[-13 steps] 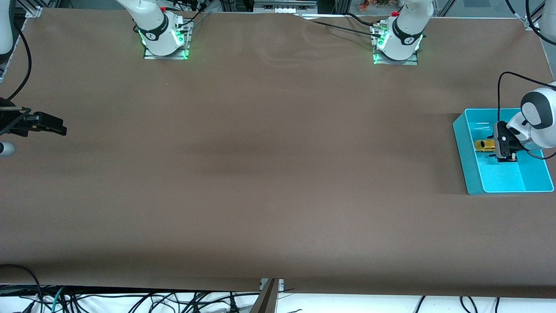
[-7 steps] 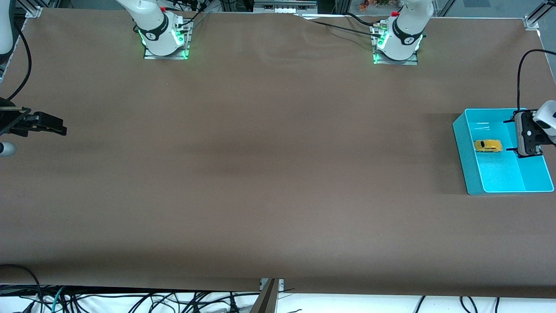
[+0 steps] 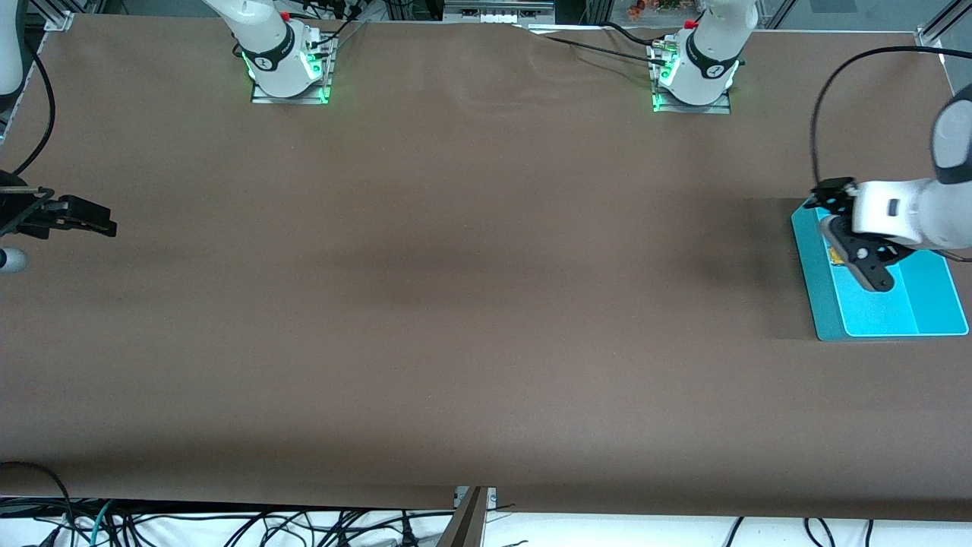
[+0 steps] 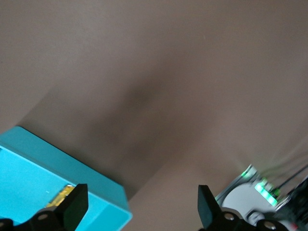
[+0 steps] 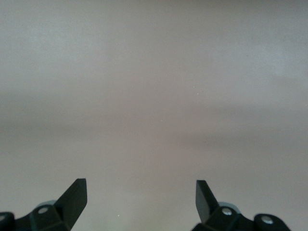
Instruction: Wind and store yellow beetle car
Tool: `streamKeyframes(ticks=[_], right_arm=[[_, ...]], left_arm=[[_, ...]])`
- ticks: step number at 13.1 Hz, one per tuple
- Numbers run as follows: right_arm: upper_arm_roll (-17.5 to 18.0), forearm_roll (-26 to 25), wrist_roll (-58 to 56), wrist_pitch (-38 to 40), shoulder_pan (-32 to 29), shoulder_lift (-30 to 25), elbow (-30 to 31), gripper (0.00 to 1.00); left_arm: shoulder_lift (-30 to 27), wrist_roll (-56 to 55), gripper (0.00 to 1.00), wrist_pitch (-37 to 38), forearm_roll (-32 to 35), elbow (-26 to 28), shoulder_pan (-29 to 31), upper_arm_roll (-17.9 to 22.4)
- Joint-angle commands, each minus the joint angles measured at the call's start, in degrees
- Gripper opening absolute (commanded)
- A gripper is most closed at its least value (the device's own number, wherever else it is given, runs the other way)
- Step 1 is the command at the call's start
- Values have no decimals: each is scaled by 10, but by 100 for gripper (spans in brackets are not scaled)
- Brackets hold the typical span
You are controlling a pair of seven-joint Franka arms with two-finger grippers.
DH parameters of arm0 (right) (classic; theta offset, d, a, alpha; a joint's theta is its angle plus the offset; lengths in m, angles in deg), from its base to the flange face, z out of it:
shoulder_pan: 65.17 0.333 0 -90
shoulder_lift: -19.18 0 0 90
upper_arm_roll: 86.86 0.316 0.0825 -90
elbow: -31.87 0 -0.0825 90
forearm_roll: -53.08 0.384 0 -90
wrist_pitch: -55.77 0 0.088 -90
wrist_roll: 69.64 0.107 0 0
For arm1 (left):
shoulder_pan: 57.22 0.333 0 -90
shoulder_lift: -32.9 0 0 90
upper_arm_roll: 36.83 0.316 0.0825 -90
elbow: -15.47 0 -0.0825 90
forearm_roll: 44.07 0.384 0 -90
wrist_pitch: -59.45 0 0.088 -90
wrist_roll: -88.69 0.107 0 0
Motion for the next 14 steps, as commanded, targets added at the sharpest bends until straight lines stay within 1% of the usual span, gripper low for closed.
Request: streamKeyframes(ticks=[1, 2, 3, 4, 5, 6, 7, 8, 10, 11, 14], right_arm=[[4, -9, 2, 6, 0, -9, 5, 100], [3, -9, 2, 6, 0, -9, 5, 100], [3, -9, 2, 6, 0, -9, 5, 100], [3, -9, 2, 6, 0, -9, 5, 100], [3, -9, 2, 6, 0, -9, 5, 100], [3, -9, 1, 6, 0, -9, 5, 100], [3, -9, 1, 6, 0, -9, 5, 100], [3, -9, 2, 6, 0, -9, 5, 100], [3, -8, 2, 6, 0, -9, 5, 100], [3, -8, 2, 6, 0, -9, 5, 100], [3, -8, 2, 6, 0, -9, 5, 100]], left_arm=[[-70, -217, 100, -12, -22, 6, -41, 5], [-105, -292, 100, -33, -27, 25, -62, 17], [-125, -328, 100, -50, -62, 27, -82, 44], [-140, -333, 100, -52, -82, 27, -129, 98], [-154, -334, 100, -52, -80, 27, -183, 156], [-158, -335, 100, -49, -79, 31, -227, 206], [-158, -336, 100, -49, -79, 37, -251, 238], [-163, -336, 100, -57, -77, 62, -253, 239], [-192, -343, 100, -95, -77, 108, -254, 239], [-198, -349, 100, -105, -76, 120, -253, 239], [-202, -348, 100, -104, -44, 123, -254, 225]])
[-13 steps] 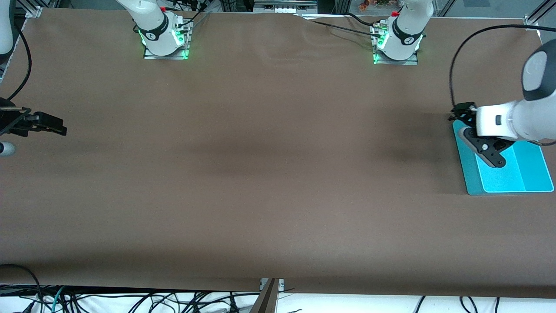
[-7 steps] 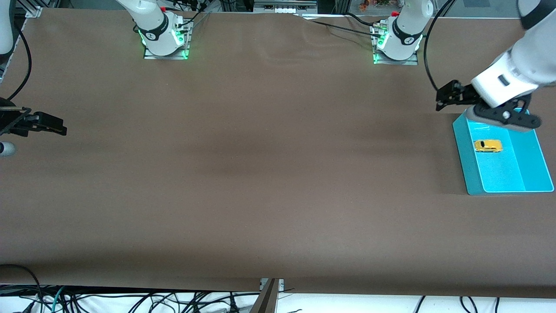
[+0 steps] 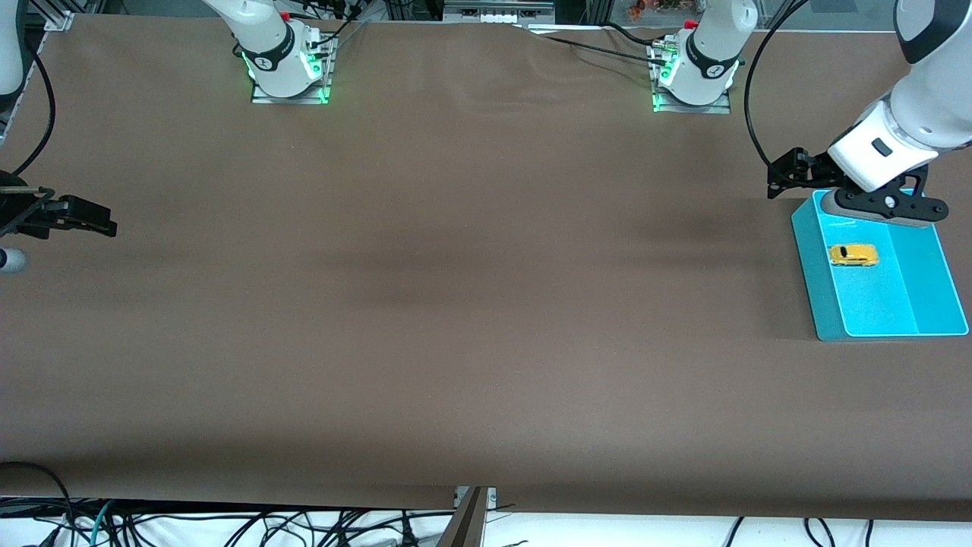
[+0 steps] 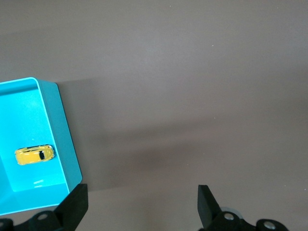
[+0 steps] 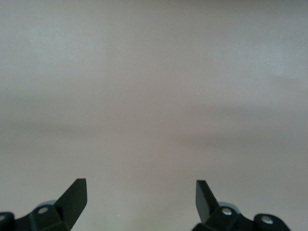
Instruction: Wind and store yellow beetle car
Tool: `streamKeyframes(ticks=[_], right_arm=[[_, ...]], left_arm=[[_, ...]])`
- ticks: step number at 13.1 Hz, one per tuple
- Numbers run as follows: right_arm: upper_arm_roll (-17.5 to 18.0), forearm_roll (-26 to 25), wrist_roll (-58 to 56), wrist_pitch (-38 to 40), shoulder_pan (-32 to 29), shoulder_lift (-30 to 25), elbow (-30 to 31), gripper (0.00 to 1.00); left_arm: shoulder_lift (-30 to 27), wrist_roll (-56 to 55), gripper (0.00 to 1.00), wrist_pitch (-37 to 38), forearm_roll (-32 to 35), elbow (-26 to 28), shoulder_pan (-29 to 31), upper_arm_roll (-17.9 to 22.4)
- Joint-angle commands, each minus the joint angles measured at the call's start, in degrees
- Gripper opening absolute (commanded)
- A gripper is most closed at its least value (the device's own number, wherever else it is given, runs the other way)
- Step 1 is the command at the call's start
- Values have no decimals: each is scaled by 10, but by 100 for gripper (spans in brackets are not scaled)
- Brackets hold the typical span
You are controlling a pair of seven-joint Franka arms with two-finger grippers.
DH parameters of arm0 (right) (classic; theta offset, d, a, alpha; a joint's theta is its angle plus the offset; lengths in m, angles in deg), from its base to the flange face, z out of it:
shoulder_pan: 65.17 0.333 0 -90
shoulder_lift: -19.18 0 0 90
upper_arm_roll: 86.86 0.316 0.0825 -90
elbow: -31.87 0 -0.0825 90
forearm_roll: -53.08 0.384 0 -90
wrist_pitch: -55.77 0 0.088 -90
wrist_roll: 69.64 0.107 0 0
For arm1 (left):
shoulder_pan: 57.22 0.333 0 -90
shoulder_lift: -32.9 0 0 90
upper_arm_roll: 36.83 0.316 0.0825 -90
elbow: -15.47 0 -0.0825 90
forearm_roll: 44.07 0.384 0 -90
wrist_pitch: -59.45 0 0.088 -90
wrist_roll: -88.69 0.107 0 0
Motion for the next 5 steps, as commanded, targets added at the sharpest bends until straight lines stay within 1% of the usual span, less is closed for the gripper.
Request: streamKeyframes(ticks=[1, 5], right_arm=[[2, -7, 2, 6, 0, -9, 5, 100], [3, -3, 10, 6, 0, -9, 5, 100]], left_arm=[[-26, -7, 100, -11, 16, 23, -3, -4], [-26, -10, 100, -11, 16, 23, -1, -3]])
